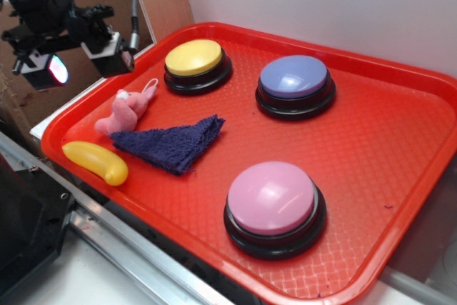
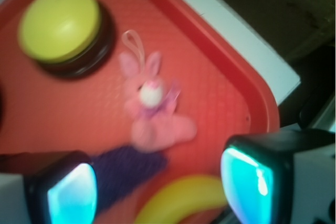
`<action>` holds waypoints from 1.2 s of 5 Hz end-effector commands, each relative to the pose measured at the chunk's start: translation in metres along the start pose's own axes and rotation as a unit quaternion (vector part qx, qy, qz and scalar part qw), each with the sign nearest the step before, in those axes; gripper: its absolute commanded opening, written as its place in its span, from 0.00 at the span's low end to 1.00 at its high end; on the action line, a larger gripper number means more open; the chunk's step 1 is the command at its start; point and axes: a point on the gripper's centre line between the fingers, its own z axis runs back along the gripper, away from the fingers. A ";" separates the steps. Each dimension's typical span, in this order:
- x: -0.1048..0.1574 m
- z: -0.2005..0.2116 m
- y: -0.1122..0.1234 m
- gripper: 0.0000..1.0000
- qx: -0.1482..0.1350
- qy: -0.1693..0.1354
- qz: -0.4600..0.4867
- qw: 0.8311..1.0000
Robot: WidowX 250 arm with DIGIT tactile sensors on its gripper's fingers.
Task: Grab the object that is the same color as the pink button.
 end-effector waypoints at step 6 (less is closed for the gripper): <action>0.020 -0.050 -0.006 0.00 0.011 0.015 0.018 1.000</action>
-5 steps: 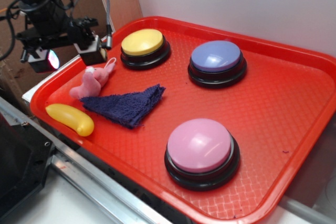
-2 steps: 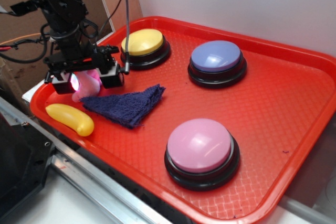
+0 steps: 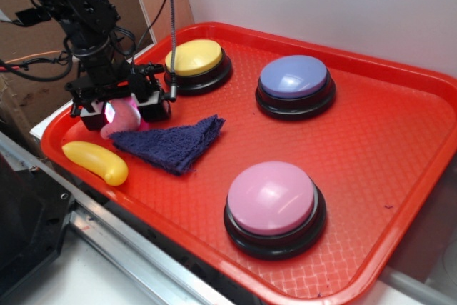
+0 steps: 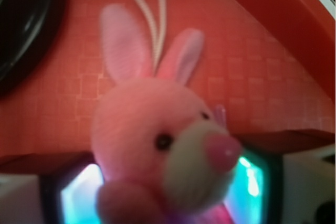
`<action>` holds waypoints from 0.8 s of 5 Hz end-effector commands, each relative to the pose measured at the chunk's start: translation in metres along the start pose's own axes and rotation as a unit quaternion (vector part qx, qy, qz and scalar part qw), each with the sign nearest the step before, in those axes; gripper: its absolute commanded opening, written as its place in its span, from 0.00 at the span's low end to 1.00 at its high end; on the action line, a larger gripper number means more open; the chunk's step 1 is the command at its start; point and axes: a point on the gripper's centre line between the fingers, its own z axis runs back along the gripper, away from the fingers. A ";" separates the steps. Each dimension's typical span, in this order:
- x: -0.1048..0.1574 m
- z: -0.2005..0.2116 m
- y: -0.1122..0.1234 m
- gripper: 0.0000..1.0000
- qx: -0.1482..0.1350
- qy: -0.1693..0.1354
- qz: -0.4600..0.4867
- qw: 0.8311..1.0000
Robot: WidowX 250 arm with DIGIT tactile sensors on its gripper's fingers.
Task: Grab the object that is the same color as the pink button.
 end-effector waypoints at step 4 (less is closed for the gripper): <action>-0.031 0.180 -0.064 0.00 -0.028 0.034 -0.183 0.982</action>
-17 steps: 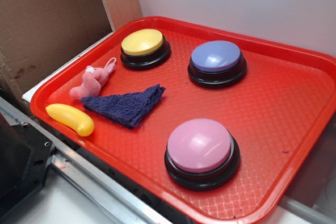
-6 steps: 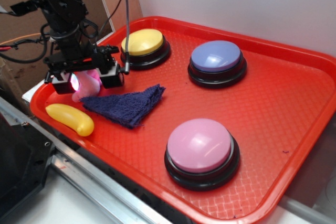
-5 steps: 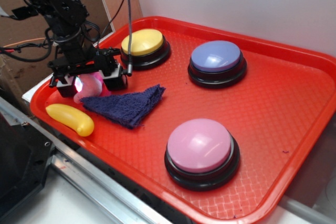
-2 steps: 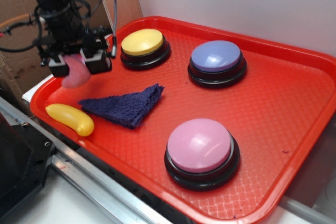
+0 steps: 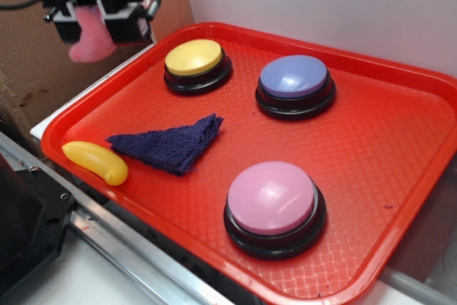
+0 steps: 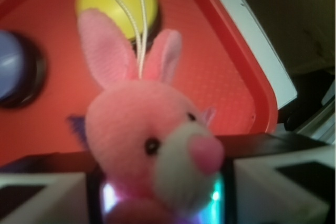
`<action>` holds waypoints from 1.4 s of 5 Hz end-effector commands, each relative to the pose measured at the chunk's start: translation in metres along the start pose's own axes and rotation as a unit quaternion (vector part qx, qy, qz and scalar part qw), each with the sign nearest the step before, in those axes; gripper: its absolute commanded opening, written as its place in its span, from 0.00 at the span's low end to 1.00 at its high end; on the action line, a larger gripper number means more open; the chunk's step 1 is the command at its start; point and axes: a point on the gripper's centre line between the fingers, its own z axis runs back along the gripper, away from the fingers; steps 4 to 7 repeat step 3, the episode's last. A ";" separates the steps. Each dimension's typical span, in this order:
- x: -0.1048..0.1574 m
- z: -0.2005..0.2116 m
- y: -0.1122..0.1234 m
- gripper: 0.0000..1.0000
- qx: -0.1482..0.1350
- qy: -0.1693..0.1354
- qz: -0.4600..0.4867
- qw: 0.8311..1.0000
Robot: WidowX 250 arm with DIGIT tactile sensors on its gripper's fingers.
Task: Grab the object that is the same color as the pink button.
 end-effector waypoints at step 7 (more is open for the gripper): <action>0.000 0.061 -0.034 0.53 -0.020 0.020 -0.081 0.996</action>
